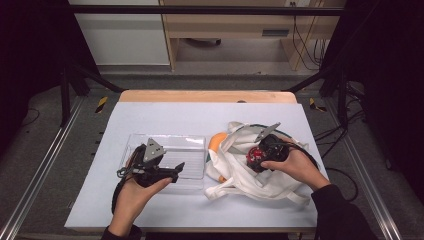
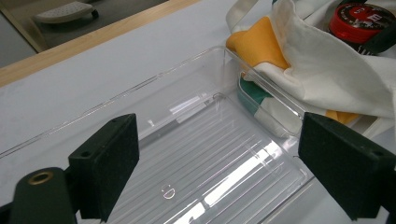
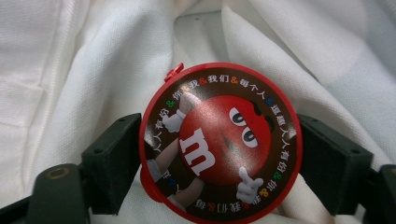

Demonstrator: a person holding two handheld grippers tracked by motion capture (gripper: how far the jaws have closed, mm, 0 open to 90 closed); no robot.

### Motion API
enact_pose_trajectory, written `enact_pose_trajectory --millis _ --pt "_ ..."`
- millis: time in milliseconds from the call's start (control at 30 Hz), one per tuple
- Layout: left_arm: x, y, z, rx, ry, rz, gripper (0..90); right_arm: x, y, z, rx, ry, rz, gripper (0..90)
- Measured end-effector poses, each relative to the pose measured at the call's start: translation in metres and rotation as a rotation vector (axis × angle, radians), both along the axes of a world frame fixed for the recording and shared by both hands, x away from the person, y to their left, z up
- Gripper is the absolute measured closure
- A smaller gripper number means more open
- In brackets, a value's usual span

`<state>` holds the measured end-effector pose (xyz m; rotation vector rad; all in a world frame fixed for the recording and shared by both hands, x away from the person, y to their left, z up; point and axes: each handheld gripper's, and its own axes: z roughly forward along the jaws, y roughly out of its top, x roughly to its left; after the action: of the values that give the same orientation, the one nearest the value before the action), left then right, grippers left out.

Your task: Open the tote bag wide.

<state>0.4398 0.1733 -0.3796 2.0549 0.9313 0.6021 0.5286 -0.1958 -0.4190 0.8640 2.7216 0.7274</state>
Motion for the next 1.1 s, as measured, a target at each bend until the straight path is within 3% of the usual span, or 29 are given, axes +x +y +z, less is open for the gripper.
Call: enact_pose_trajectory --millis 200,367,667,800,967,1100 --pt "0.000 0.001 -0.001 0.000 0.000 0.006 12.3 0.000 0.001 -0.001 -0.004 0.020 -0.031 26.0" --pt "0.001 0.003 -0.001 0.002 0.003 0.011 12.3 -0.004 0.001 0.004 0.017 0.004 -0.073 26.1" --pt "0.003 0.006 -0.003 0.002 0.010 0.020 12.2 -0.024 0.000 0.048 0.082 -0.071 -0.113 26.1" --pt "0.005 0.006 -0.002 -0.014 0.008 0.012 12.2 -0.027 0.000 0.060 0.109 -0.071 -0.129 26.1" --pt "0.006 0.012 -0.002 -0.021 0.006 0.032 12.1 -0.027 0.002 0.078 0.116 -0.095 -0.138 26.1" --pt "0.006 0.010 -0.006 0.001 0.018 0.036 12.0 -0.029 0.004 0.091 0.105 -0.113 -0.138 26.1"
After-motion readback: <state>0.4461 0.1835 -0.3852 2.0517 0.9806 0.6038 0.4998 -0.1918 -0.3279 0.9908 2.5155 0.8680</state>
